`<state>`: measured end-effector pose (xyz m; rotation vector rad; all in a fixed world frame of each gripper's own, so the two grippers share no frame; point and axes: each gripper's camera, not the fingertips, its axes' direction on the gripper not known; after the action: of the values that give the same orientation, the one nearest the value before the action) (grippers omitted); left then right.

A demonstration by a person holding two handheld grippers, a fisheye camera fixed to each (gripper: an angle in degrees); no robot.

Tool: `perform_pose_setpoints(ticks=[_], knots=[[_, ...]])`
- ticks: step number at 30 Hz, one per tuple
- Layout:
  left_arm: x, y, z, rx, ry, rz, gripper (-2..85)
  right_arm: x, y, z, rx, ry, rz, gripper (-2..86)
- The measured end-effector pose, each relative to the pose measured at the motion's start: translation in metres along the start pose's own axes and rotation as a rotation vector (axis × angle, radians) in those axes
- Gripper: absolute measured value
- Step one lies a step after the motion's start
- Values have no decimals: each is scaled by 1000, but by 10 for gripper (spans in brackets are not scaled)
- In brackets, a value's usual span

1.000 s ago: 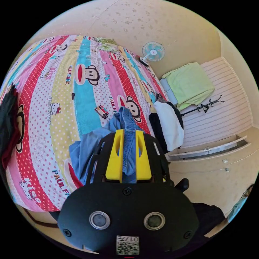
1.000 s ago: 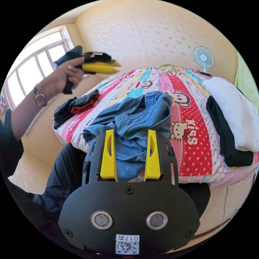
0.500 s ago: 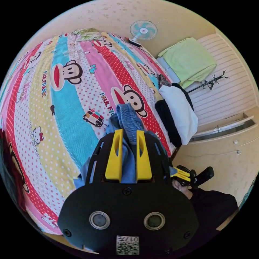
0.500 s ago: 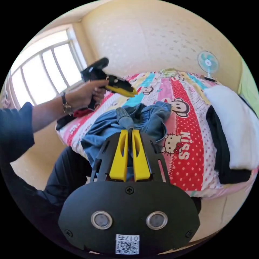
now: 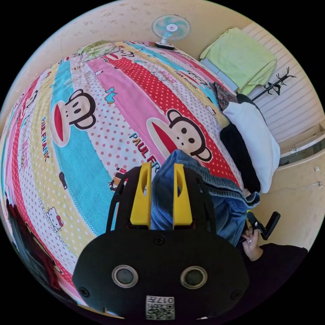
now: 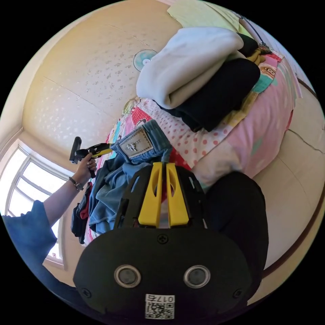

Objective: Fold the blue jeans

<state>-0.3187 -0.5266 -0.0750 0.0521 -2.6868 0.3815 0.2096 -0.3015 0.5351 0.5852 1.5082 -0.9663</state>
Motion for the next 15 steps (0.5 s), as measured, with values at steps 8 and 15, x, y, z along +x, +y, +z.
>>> perform_pose_setpoints(ticks=[8,15], knots=[[-37,8,24,-253,224,19,144,33,6,-19,-25,-168,0,56],[-16,56,5,-315,286,38,21,47,16,-35,-50,-279,29,50]])
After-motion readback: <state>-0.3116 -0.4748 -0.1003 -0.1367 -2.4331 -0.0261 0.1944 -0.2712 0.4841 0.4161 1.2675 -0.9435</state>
